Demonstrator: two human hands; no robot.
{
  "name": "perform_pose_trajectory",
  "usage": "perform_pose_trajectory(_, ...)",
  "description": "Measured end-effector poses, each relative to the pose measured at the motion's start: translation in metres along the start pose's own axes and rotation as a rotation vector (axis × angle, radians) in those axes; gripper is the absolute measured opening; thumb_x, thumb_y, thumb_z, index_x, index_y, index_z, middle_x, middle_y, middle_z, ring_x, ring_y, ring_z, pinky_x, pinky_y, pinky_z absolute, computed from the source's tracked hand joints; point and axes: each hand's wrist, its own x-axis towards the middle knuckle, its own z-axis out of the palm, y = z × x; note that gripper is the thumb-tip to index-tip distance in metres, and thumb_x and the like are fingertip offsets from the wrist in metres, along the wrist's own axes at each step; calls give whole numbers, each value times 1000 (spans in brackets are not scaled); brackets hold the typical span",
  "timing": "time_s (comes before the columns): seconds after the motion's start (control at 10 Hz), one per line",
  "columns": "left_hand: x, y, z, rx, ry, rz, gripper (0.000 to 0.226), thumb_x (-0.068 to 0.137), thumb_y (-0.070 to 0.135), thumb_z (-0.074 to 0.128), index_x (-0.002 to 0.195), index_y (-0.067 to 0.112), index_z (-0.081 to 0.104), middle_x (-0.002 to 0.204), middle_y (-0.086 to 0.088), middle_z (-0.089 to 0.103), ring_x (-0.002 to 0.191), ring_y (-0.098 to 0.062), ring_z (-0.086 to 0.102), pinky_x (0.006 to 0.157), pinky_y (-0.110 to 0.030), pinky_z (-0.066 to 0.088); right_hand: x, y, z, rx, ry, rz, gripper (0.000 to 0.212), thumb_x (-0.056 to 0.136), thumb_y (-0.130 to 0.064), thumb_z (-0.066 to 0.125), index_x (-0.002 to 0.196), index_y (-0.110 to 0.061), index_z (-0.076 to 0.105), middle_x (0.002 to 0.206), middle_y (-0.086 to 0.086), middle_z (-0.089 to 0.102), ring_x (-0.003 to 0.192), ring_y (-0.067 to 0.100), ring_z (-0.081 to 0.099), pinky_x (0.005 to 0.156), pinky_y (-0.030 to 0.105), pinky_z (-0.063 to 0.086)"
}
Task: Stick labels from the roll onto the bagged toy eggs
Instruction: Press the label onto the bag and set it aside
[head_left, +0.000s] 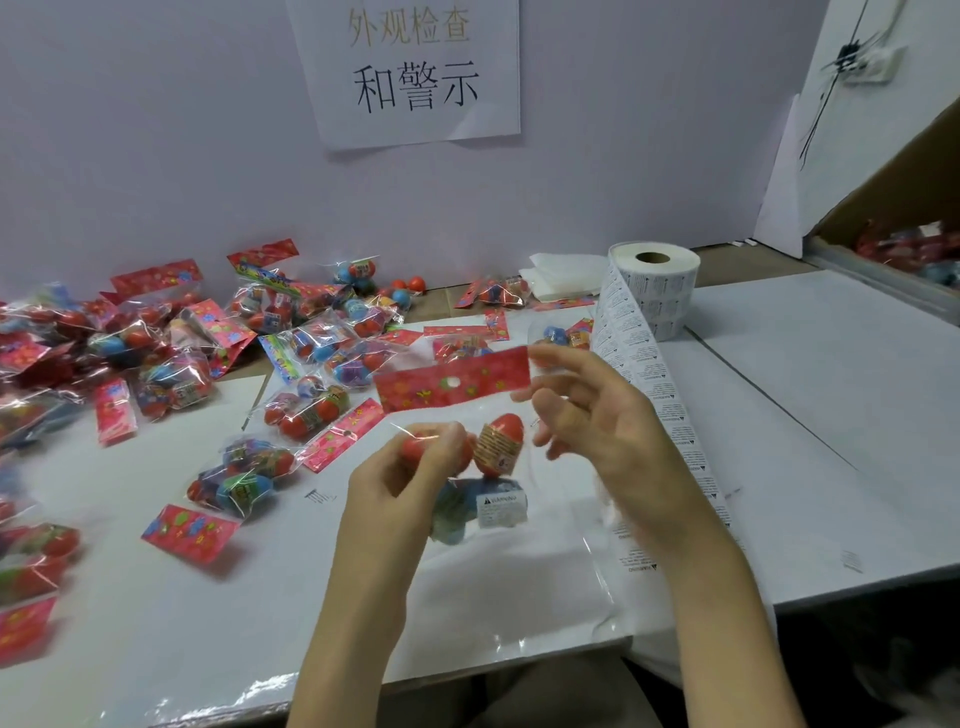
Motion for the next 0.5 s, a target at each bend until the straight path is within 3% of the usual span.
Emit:
perform_pose_trajectory(0.1, -1, 1, 0, 85, -115, 50, 33, 66, 61, 70, 90, 41, 79, 88, 7, 78, 85, -13, 75, 63, -19, 55, -3, -1, -5, -33, -9, -14, 35, 83, -47, 73, 116, -35, 70, 89, -14, 71, 65, 8, 59, 60, 20, 46)
perform_pose_trajectory(0.2, -1, -1, 1, 97, -120, 45, 39, 60, 57, 76, 96, 44, 75, 86, 8, 77, 83, -13, 76, 61, -19, 56, -4, -1, -6, -39, 21, -24, 3, 89, -25, 74, 91, -22, 74, 74, -2, 72, 60, 2, 58, 55, 16, 44)
perform_pose_trajectory(0.3, 0, -1, 2, 48, -97, 60, 47, 61, 44, 81, 106, 31, 73, 97, 2, 80, 95, -21, 76, 72, -31, 59, -5, 2, -11, -40, 132, 17, 10, 94, -13, 71, 86, -20, 72, 71, 3, 73, 58, 5, 58, 54, 16, 43)
perform_pose_trajectory(0.4, 5, -8, -5, 53, -79, 80, 48, 56, 51, 93, 99, 39, 77, 100, 4, 80, 92, -17, 77, 65, -21, 59, -4, -3, -18, -53, 86, 99, 5, 94, -19, 72, 98, -16, 70, 72, 6, 74, 55, 11, 55, 53, 23, 43)
perform_pose_trajectory(0.5, 6, -11, -10, 105, -129, 143, 58, 60, 67, 85, 112, 42, 75, 108, 7, 78, 100, -15, 76, 71, -26, 61, -1, -12, -26, -207, -74, 130, 12, 94, -26, 73, 102, -19, 70, 74, 2, 74, 56, 9, 56, 55, 21, 47)
